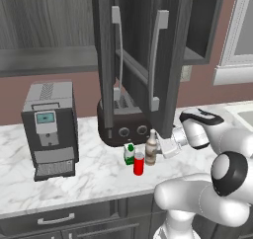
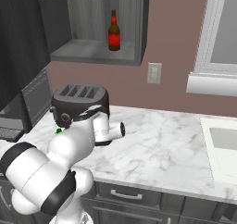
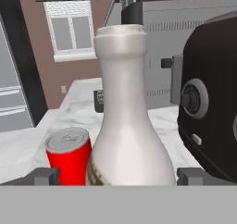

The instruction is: Sort all alcoholic drinks to one cabinet, and non-alcoholic drinks to the other.

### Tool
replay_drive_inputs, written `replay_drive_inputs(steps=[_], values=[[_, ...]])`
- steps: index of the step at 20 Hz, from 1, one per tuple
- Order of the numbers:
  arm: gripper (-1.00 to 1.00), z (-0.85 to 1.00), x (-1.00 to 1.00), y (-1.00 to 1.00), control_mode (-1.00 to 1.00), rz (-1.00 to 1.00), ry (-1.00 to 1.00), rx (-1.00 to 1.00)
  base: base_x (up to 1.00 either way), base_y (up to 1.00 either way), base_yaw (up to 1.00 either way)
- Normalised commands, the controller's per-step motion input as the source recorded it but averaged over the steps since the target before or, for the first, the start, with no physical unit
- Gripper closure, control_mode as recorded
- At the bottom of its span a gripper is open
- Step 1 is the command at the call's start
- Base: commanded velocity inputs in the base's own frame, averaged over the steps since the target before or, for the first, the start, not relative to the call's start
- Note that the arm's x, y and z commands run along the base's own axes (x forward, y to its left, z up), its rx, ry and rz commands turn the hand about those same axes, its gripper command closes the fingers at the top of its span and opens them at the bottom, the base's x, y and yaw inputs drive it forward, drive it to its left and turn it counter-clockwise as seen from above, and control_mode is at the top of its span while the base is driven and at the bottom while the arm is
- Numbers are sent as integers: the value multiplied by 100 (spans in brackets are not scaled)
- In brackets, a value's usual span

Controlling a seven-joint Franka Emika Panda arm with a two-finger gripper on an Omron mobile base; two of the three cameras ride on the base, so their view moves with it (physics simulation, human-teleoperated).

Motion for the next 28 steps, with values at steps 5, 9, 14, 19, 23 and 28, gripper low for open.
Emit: replay_drive_inputs(steps=[5, 9, 14, 19, 23, 28], values=[[100, 0, 1, 0, -100, 0, 0, 0, 0, 0, 0], [100, 12, 0, 0, -100, 0, 0, 0, 0, 0, 0], [100, 56, -16, -4, -100, -8, 0, 0, 0, 0, 0], [100, 100, -39, -12, -100, -18, 0, 0, 0, 0, 0], [100, 100, -10, 0, -100, -8, 0, 0, 0, 0, 0], [100, 100, 0, 0, -100, -4, 0, 0, 0, 0, 0]])
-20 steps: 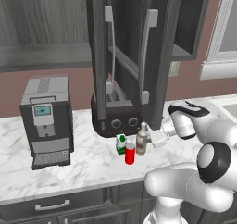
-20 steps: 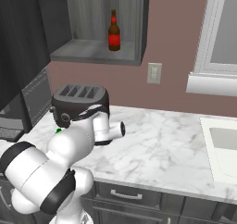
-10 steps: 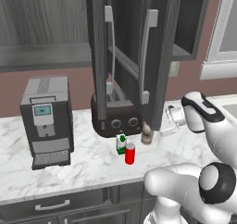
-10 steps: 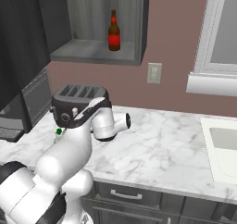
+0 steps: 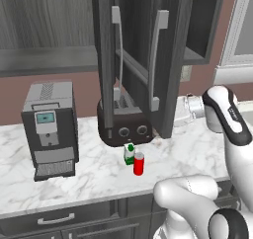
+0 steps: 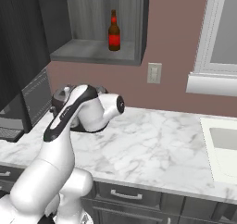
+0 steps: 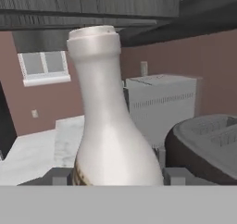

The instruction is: Sort all alcoholic drinks to one cabinet, and non-alcoholic drinks to the other.

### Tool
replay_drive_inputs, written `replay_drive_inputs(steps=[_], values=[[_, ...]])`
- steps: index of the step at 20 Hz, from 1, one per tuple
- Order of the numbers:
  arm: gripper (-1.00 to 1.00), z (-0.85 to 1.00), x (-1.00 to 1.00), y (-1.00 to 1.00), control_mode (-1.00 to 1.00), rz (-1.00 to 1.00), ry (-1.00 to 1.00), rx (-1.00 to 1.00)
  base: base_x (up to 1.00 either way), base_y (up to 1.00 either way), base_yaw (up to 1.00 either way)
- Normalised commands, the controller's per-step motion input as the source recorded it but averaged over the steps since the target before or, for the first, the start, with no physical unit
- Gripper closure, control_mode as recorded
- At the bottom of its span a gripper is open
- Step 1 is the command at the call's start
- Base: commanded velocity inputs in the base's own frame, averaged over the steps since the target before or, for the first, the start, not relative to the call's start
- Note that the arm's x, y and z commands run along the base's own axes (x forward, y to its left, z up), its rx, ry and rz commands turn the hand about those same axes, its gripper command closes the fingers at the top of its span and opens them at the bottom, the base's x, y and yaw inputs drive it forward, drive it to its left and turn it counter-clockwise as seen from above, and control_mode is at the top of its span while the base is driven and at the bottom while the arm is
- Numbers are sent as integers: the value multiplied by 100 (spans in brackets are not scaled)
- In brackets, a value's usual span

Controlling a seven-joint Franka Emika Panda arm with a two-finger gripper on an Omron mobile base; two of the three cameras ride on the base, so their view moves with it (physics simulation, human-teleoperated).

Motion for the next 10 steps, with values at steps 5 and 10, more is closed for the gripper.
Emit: replay_drive_inputs(steps=[5, 10], values=[[100, 100, 0, 0, -100, -3, -3, 0, 0, 0, 0], [100, 85, 0, 0, -100, 0, -3, 0, 0, 0, 0]])
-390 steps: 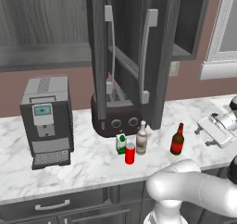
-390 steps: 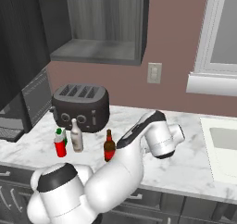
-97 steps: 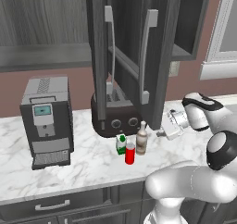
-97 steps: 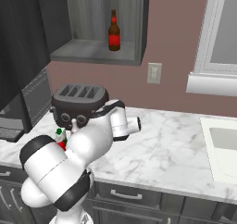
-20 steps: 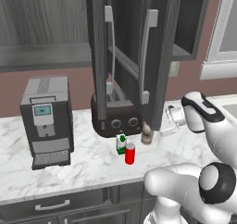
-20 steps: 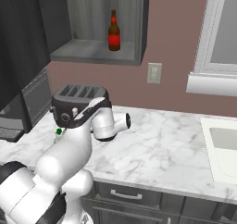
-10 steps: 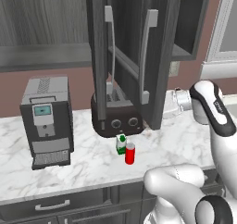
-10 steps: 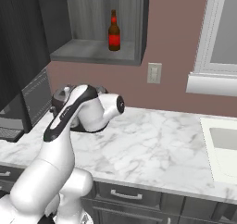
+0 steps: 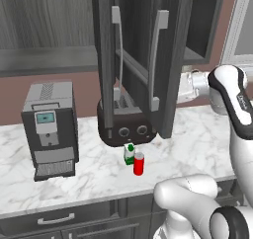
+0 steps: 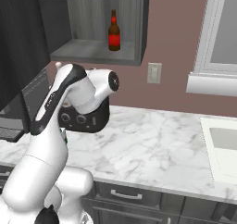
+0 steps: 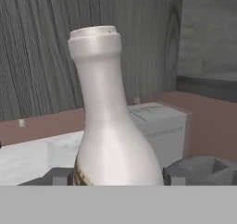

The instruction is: Sort all alcoholic drinks to one cabinet, and non-alcoholic drinks to the other.

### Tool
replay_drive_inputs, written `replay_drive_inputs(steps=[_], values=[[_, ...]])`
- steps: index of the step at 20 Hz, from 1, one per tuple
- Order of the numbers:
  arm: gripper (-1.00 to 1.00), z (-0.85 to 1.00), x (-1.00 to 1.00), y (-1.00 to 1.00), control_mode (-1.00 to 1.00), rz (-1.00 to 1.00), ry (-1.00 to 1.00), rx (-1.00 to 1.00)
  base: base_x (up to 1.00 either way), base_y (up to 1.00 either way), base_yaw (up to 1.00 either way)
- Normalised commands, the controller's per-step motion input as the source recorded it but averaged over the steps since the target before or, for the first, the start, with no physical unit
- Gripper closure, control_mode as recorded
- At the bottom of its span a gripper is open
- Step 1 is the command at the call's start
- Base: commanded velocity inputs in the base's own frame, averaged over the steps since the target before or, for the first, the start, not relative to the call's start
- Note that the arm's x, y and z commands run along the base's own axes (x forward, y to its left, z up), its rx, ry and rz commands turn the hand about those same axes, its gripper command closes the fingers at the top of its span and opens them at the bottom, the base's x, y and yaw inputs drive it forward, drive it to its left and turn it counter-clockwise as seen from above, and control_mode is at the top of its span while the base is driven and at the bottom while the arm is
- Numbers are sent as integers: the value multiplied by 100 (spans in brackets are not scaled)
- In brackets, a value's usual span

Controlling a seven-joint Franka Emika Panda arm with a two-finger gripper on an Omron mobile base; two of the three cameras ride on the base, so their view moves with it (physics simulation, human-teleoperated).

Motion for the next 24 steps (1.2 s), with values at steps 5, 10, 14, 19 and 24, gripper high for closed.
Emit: replay_drive_inputs(steps=[5, 10, 14, 19, 24], values=[[100, 62, 0, 0, -100, 0, -3, 0, 0, 0, 0], [100, 65, 0, 0, -100, 0, -3, 0, 0, 0, 0], [100, 65, 2, -3, -100, -1, -3, 0, 0, 0, 0], [100, 70, 4, -7, -100, 0, -3, 0, 0, 0, 0], [100, 52, 35, 0, -100, -3, -1, 0, 0, 0, 0]])
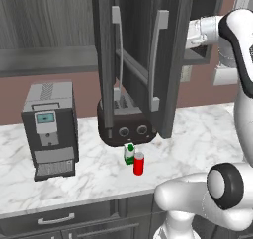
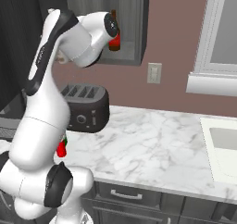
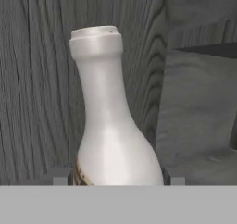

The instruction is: Sort all alcoholic drinks to one cabinet, and non-alcoholic drinks to the other.

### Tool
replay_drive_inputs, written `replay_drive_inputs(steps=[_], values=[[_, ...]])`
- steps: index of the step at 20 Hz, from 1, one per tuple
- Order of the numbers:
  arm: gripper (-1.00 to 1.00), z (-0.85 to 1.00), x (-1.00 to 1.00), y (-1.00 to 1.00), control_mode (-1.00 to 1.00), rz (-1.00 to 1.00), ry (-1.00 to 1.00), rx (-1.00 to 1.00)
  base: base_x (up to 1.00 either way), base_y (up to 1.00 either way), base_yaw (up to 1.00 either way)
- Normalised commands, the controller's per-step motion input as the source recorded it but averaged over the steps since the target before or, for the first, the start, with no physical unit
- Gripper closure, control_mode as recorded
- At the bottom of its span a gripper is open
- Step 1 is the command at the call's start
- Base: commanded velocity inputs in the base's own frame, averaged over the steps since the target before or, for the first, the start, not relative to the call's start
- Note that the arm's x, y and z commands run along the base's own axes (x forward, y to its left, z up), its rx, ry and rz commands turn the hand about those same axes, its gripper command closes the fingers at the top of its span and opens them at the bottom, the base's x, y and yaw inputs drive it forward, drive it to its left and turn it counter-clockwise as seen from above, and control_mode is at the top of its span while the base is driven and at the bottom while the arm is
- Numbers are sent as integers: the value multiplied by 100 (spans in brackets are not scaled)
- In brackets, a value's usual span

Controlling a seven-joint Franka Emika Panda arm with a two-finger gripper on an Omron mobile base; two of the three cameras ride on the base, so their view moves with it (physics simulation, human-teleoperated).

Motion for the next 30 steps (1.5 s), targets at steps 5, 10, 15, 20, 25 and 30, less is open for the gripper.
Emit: replay_drive_inputs(steps=[5, 10, 15, 20, 25, 30], values=[[100, 6, 64, 0, -100, -10, 0, 0, 0, 0, 0], [100, -13, 73, 0, -100, -11, 0, 0, 0, 0, 0], [100, -11, 63, 0, -100, -9, 0, 0, 0, 0, 0], [100, -35, 70, 0, -100, -7, 0, 0, 0, 0, 0], [100, -43, 64, 0, -100, -5, 0, 0, 0, 0, 0], [100, -14, 63, 0, -100, -6, 0, 0, 0, 0, 0]])
